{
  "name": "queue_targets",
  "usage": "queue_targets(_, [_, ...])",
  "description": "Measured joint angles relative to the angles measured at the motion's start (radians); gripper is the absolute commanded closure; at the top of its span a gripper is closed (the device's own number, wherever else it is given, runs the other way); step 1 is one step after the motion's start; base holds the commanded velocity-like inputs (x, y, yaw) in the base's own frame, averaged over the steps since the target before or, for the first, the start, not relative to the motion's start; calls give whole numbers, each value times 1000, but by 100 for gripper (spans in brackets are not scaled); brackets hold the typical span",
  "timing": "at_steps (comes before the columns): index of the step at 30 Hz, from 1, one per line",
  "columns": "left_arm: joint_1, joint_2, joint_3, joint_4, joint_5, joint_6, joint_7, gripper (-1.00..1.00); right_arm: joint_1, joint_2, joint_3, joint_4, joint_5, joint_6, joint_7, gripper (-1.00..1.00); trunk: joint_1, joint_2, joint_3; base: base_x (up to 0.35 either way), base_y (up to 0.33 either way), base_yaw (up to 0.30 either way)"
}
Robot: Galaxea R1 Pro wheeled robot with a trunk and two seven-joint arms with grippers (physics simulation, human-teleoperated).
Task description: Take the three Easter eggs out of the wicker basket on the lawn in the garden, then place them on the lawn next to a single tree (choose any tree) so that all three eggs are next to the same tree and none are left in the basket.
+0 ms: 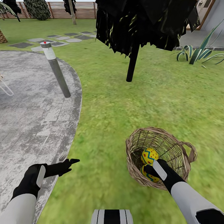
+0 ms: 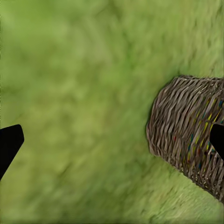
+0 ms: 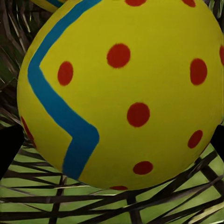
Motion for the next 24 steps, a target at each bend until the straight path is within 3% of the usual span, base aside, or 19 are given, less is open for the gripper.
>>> queue_targets(20, [0,-1,0,0,0,0,0,-100,0,1,4,2,0,-23,1,-100,0,0,0,0,0,0])
queue_targets(21, [0,-1,0,0,0,0,0,-100,0,1,5,2,-1,-25,1,100,0,0,0,0,0,0])
queue_targets(24, [0,-1,0,0,0,0,0,-100,0,1,6,2,3,-25,1,100,0,0,0,0,0,0])
